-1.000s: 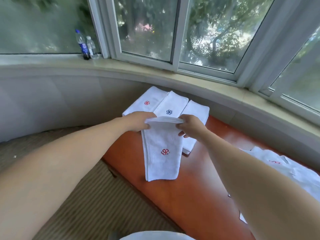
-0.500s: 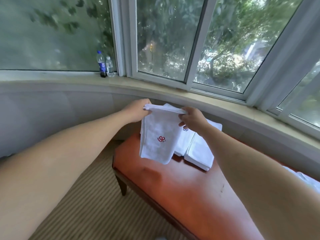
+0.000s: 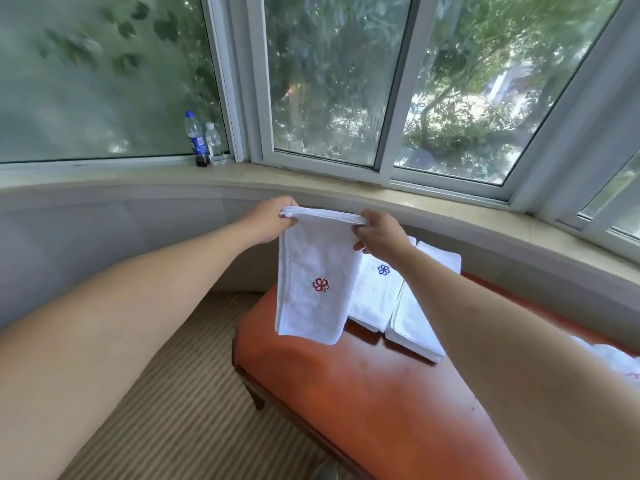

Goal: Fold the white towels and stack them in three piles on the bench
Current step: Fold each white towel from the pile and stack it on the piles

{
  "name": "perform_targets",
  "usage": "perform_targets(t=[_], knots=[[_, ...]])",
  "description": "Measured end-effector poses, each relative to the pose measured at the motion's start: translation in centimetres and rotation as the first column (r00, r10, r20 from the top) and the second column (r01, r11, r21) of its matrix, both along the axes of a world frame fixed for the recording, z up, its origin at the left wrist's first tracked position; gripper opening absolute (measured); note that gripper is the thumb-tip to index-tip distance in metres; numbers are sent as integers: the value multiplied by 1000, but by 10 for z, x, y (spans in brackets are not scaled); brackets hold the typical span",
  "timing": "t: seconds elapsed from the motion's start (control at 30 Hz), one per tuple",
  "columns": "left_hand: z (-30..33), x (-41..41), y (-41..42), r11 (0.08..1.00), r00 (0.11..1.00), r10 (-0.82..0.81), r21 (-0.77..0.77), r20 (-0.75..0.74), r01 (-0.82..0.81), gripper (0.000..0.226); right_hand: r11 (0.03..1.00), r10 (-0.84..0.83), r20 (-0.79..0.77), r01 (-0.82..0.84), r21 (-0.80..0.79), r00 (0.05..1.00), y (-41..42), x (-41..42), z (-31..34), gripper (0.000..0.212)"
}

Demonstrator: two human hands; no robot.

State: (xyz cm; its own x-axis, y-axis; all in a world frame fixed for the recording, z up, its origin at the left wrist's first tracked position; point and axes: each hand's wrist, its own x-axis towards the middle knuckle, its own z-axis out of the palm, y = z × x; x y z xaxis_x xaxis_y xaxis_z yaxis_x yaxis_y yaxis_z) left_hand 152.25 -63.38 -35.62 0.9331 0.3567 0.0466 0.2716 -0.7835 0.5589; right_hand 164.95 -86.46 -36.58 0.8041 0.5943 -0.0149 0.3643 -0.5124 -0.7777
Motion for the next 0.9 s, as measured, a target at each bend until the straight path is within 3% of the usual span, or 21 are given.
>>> perform_targets(t=[0.13, 0.3, 0.47, 0.6, 0.9], knots=[[-9, 28, 24, 999, 998, -36, 18, -49, 37, 4, 1000, -7, -39, 7, -6, 999, 20, 29, -11, 20], [-23, 55, 52, 997, 989, -64, 29, -130, 68, 8, 1000, 6, -112, -5, 16, 994, 39, 52, -29, 24], [-31, 87, 80, 997, 989, -77, -30, -123, 74, 6, 1000, 21, -156, -20, 7, 987, 62, 78, -36, 21], [-39, 128, 100, 992, 988, -106, -82, -109, 97, 5, 999, -38, -171, 35, -19, 984, 79, 110, -45, 40], [-78, 263, 138, 970, 971, -198, -169, -132, 175, 9, 978, -207, -148, 202, -48, 967, 108, 201, -81, 32]])
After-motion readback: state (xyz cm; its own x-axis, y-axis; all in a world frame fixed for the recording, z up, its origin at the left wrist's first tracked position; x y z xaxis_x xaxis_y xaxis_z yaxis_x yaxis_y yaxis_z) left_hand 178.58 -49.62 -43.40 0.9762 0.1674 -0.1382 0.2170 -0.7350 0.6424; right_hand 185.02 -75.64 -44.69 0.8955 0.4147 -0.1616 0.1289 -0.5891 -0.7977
